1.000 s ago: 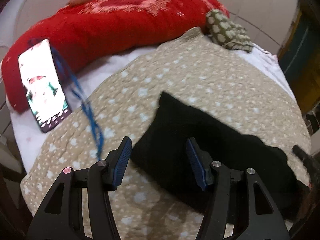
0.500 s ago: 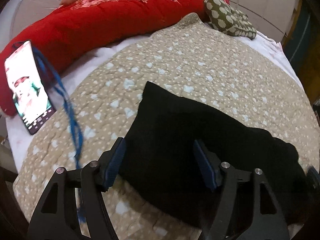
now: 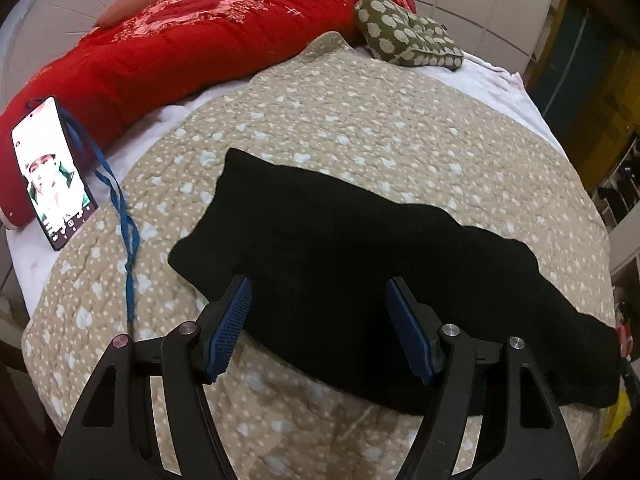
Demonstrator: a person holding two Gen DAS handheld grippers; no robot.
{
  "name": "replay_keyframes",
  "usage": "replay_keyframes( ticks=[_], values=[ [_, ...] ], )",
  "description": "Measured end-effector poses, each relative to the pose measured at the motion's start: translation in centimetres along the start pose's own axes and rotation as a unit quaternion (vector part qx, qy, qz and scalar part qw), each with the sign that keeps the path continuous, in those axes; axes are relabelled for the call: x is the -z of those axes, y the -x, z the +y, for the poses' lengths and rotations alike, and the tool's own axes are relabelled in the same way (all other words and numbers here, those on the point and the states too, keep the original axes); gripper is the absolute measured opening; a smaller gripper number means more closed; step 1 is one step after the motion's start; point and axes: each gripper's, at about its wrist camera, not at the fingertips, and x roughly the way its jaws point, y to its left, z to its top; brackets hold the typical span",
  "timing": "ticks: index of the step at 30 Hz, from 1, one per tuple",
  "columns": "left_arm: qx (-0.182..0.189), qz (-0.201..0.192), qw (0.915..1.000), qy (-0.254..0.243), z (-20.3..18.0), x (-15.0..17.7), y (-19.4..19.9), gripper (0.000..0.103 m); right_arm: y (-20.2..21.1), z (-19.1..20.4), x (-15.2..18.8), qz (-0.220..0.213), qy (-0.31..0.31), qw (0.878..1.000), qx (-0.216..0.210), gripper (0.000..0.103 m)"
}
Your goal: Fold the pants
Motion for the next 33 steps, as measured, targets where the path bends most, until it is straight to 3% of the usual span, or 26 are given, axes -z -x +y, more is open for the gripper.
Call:
replay_keyframes(
  ticks=[3,12,15,17,18,20,25,27,31,33],
  values=[
    [-0.003,-0.001,1.0,-0.001,0.1,0.1,0.2,0.07,-0.9,0.4,0.4,0.012,0.009,1.0,-0.012,0.033],
    [-0.01,-0.003,0.9998,0.017,1.5,-0.1,0.6,0.07,-0.1,1.0,0.3,-0.017,0.029,0.999,-0.004,0.034],
    [-0.007,0.0,0.9998,0.018,1.3,0.0,0.5,0.07,-1.8,1.1,0.5,0.019,0.024,0.999,-0.03,0.033],
    [-0.01,0.001,0.9999,0.012,1.1,0.1,0.6,0.07,-2.8,1.5,1.0,0.024,0.021,0.998,-0.052,0.009],
    [-0.014,0.001,0.9999,0.007,1.0,0.1,0.6,0.07,-2.9,1.9,1.2,0.02,0.024,0.998,-0.051,0.009],
    [-0.019,-0.002,0.9998,0.003,1.1,-0.1,0.9,0.07,-2.4,2.9,0.8,0.012,0.055,0.998,-0.028,0.007],
    [-0.026,-0.018,0.9993,0.018,2.5,-0.6,1.7,0.07,0.9,1.6,-2.0,-0.04,0.055,0.998,0.001,0.007],
    [-0.032,-0.014,0.9991,0.024,3.0,-0.5,1.2,0.07,0.1,1.6,-2.4,-0.032,0.061,0.998,0.015,0.007],
    [-0.032,0.003,0.9987,0.039,4.3,-0.2,0.5,0.07,-5.5,2.9,-1.5,0.026,0.082,0.995,0.048,0.008],
    [-0.042,-0.005,0.9983,0.041,5.0,-0.2,0.9,0.07,-4.8,3.2,-1.4,0.009,0.083,0.994,0.064,0.02]
  ],
)
